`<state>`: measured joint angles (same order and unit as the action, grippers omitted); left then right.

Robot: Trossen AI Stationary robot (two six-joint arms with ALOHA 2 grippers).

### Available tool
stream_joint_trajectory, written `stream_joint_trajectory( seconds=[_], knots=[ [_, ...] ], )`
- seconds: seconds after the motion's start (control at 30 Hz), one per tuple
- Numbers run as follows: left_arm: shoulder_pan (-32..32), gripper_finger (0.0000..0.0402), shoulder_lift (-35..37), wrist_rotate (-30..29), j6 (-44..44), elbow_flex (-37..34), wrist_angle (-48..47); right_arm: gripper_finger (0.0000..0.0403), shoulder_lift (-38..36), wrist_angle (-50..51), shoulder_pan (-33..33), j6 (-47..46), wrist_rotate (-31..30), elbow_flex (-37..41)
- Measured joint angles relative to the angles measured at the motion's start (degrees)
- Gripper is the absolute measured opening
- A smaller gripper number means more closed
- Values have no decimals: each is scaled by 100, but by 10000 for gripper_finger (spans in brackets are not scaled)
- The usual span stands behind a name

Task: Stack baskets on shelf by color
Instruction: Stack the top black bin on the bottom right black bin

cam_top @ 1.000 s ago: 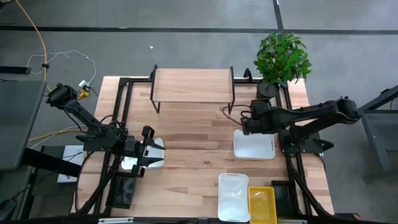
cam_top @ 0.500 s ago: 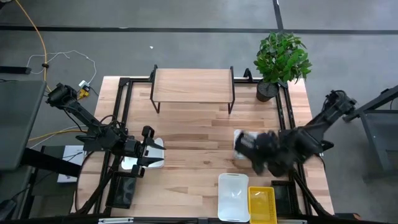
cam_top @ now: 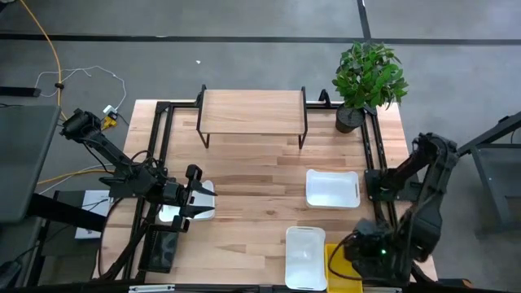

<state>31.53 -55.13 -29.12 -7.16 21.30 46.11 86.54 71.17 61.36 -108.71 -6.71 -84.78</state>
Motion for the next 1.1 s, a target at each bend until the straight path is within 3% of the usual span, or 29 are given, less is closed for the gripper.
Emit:
stream_joint_trajectory(
  seconds=[0.17, 0.33, 0.5, 0.8, 1.1],
  knots=[
    [1, 161, 0, 0, 2, 1, 0, 0, 834, 1812, 26, -1258, 702, -1520],
    [2, 161, 0, 2, -7, 2, 0, 0, 1322, 1832, -35, -1486, 916, -1877],
    [2, 161, 0, 2, -4, 2, 6, 0, 1614, 1871, -170, -1861, 1674, -1617],
    [1, 161, 0, 4, 3, 2, 13, 0, 1773, 1852, -170, -2418, 1397, -811],
    [1, 161, 0, 7, -94, 2, 9, 0, 1779, 1383, -265, -2411, 1330, -137]
  ],
)
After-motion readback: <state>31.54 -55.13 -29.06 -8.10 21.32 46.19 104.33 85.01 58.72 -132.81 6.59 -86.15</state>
